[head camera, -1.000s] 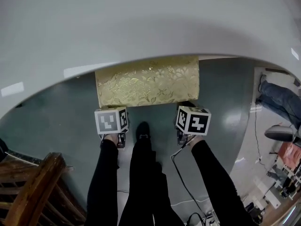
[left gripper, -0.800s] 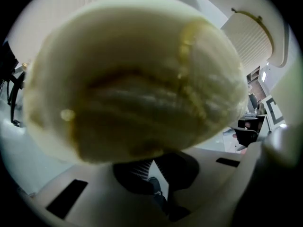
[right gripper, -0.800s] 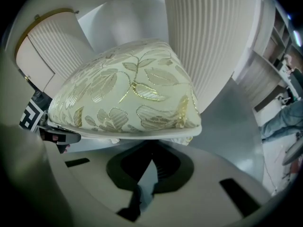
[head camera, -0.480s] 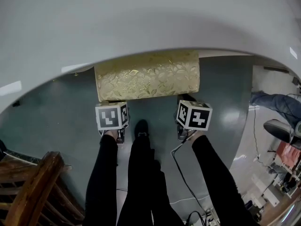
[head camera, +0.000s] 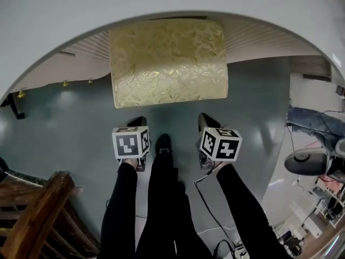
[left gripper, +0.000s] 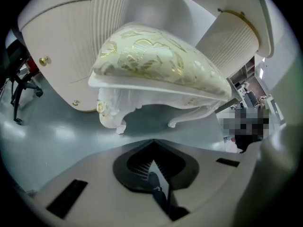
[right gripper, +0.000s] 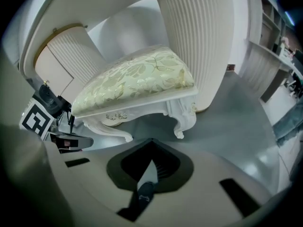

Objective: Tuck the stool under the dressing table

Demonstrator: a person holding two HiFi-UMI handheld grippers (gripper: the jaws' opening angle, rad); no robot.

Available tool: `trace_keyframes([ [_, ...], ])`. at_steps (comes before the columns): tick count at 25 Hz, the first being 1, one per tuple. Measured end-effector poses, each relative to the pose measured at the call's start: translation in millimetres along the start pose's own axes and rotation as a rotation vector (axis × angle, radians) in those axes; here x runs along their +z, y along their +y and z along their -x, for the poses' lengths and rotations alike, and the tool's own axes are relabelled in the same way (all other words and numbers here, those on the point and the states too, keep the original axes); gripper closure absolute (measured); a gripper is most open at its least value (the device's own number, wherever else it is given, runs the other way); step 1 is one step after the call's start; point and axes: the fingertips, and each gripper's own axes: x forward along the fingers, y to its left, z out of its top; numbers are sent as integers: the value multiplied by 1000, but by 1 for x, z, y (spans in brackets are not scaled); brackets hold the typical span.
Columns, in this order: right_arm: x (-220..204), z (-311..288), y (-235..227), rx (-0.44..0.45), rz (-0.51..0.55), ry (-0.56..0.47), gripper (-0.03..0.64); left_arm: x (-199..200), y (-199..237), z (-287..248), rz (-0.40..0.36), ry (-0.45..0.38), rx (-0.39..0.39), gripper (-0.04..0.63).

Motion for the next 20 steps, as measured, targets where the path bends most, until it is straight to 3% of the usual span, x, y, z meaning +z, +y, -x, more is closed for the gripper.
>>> trace_keyframes([
  [11,-33,31,10,38,98,-21,612,-52,-27,31,-1,-22,-27,588],
  [20,-52,56,16,56,59,-41,612,-60,-37,57,10,-70,-29,588],
])
